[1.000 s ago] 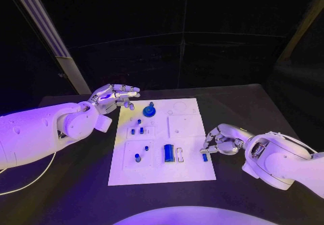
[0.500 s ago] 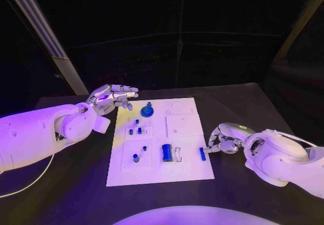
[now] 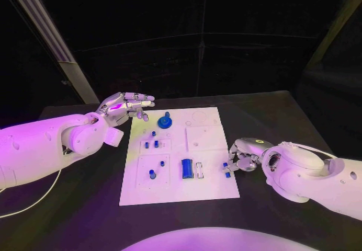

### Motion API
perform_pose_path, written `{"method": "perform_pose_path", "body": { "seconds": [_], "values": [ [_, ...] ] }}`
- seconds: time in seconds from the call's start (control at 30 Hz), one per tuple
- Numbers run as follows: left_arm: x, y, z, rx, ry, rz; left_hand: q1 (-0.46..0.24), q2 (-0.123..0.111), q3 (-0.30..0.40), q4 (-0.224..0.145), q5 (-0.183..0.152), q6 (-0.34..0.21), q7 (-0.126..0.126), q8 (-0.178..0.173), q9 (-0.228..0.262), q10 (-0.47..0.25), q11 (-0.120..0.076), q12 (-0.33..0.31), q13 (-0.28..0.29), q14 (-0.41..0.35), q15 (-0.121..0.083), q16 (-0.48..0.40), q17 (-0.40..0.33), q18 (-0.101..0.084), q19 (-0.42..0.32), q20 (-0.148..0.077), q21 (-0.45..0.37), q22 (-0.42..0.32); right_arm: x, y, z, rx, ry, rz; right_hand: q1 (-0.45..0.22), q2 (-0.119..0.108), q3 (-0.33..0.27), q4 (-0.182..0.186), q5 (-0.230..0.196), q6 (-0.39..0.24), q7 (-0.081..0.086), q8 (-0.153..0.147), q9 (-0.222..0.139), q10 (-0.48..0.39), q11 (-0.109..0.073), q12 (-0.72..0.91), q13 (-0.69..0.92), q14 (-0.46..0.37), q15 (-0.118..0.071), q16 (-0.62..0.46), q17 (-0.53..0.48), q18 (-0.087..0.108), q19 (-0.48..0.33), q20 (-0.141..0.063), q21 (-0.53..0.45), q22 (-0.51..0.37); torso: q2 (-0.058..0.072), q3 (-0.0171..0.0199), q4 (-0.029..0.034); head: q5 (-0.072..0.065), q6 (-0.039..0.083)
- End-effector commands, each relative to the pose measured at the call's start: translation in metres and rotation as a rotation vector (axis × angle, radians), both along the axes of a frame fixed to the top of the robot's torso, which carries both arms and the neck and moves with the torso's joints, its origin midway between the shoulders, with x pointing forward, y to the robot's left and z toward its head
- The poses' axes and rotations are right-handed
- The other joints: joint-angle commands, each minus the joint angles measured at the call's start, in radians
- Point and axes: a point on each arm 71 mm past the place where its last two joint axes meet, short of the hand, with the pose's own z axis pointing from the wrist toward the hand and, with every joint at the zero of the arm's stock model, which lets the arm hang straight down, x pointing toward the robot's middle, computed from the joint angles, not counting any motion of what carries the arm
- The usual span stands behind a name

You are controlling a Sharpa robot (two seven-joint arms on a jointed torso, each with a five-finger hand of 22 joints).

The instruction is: Assemble the parts on the task board

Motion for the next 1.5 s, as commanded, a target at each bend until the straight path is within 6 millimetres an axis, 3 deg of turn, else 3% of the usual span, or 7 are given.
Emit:
{"method": "perform_pose_path", "body": {
  "seconds": [0.03, 0.5, 0.63, 0.7, 0.87, 1.1, 1.5],
  "values": [
    [0.000, -0.001, 0.001, -0.009, -0.009, -0.007, 0.001, 0.010, 0.000, -0.002, 0.005, -0.007, 0.001, 0.006, 0.001, -0.005, 0.001, 0.004, 0.001, -0.005, -0.002, 0.005, -0.001, 0.014, 0.002, 0.006, -0.003, -0.001, 0.000, 0.003, -0.002, -0.023, 0.018, 0.016, 0.014, 0.009, -0.001, 0.001, 0.002, 0.008, 0.002, -0.003, 0.001, 0.014, -0.006, -0.001, 0.043, 0.075, -0.006, 0.005, 0.102, -0.014, 0.066, -0.003, 0.003, 0.210, -0.001, 0.0010, -0.0018, -0.001, 0.000],
    [0.001, -0.001, 0.001, -0.009, -0.005, -0.013, 0.000, 0.010, 0.000, -0.002, 0.004, -0.008, 0.001, 0.006, 0.001, -0.006, 0.001, 0.004, 0.001, -0.005, -0.002, 0.005, -0.001, 0.014, 0.002, 0.006, -0.003, -0.002, 0.000, 0.013, -0.010, -0.126, 0.052, 0.069, 0.079, 0.028, 0.010, -0.028, -0.012, 0.022, -0.004, -0.008, 0.008, 0.008, -0.012, -0.015, 0.036, 0.073, -0.011, 0.000, 0.095, -0.012, 0.061, -0.008, -0.004, 0.203, -0.002, -0.0003, -0.0004, -0.001, 0.000],
    [0.000, -0.002, 0.001, -0.009, -0.003, -0.016, 0.000, 0.010, 0.000, -0.002, 0.004, -0.008, 0.001, 0.006, 0.001, -0.006, 0.001, 0.004, 0.001, -0.005, -0.002, 0.005, -0.001, 0.014, 0.002, 0.006, -0.003, -0.002, -0.002, 0.018, -0.014, -0.176, 0.041, 0.102, 0.117, 0.034, 0.020, -0.054, -0.042, 0.025, -0.005, -0.012, 0.010, 0.006, -0.013, -0.018, 0.034, 0.072, -0.013, 0.000, 0.094, -0.012, 0.060, -0.010, -0.005, 0.202, -0.002, -0.0004, 0.0002, 0.001, -0.001],
    [0.000, -0.001, 0.001, -0.009, -0.002, -0.016, 0.000, 0.010, 0.000, -0.002, 0.004, -0.008, 0.001, 0.006, 0.001, -0.006, 0.001, 0.004, 0.001, -0.005, -0.002, 0.005, -0.001, 0.014, 0.002, 0.006, -0.003, -0.002, -0.002, 0.020, -0.015, -0.197, 0.033, 0.114, 0.138, 0.042, 0.032, -0.069, -0.096, 0.027, -0.005, -0.015, 0.011, 0.004, -0.013, -0.021, 0.033, 0.072, -0.013, -0.001, 0.094, -0.012, 0.059, -0.011, -0.005, 0.202, -0.001, -0.0006, 0.0007, 0.001, -0.001],
    [0.001, -0.003, 0.001, -0.007, -0.004, -0.017, 0.000, 0.010, 0.000, -0.002, 0.004, -0.008, 0.001, 0.006, 0.001, -0.006, 0.001, 0.004, 0.001, -0.005, -0.002, 0.005, -0.001, 0.014, 0.002, 0.006, -0.003, -0.002, -0.003, 0.024, -0.015, -0.224, 0.011, 0.132, 0.141, 0.043, 0.036, -0.074, -0.113, 0.022, -0.002, -0.022, 0.009, 0.001, -0.011, -0.031, 0.027, 0.071, -0.012, -0.004, 0.090, -0.011, 0.058, -0.010, -0.008, 0.200, -0.002, -0.0011, 0.0007, 0.001, 0.000],
    [0.001, -0.004, 0.001, 0.001, -0.010, -0.025, 0.000, 0.010, 0.000, -0.002, 0.004, -0.009, 0.001, 0.006, 0.000, -0.007, 0.001, 0.004, 0.000, -0.005, -0.002, 0.005, -0.002, 0.014, 0.002, 0.006, -0.003, -0.002, -0.004, 0.024, -0.012, -0.179, -0.022, 0.098, 0.176, 0.074, 0.080, -0.099, -0.107, 0.006, 0.005, -0.050, -0.001, -0.001, -0.007, -0.033, 0.026, 0.071, -0.008, -0.004, 0.090, -0.011, 0.059, -0.008, -0.007, 0.201, -0.002, 0.0006, -0.0042, 0.001, 0.000],
    [0.001, -0.002, 0.000, 0.005, -0.010, -0.021, 0.000, 0.010, 0.000, -0.002, 0.004, -0.009, 0.001, 0.006, 0.000, -0.007, 0.001, 0.004, 0.000, -0.005, -0.002, 0.005, -0.002, 0.014, 0.002, 0.006, -0.003, -0.002, -0.011, 0.022, -0.004, 0.025, 0.013, -0.022, 0.173, 0.097, 0.142, -0.106, -0.023, 0.008, 0.007, -0.082, -0.016, -0.004, -0.005, -0.038, 0.024, 0.072, -0.006, -0.004, 0.090, -0.012, 0.060, -0.005, -0.006, 0.202, -0.001, -0.0001, 0.0005, 0.000, 0.001]
  ]
}}
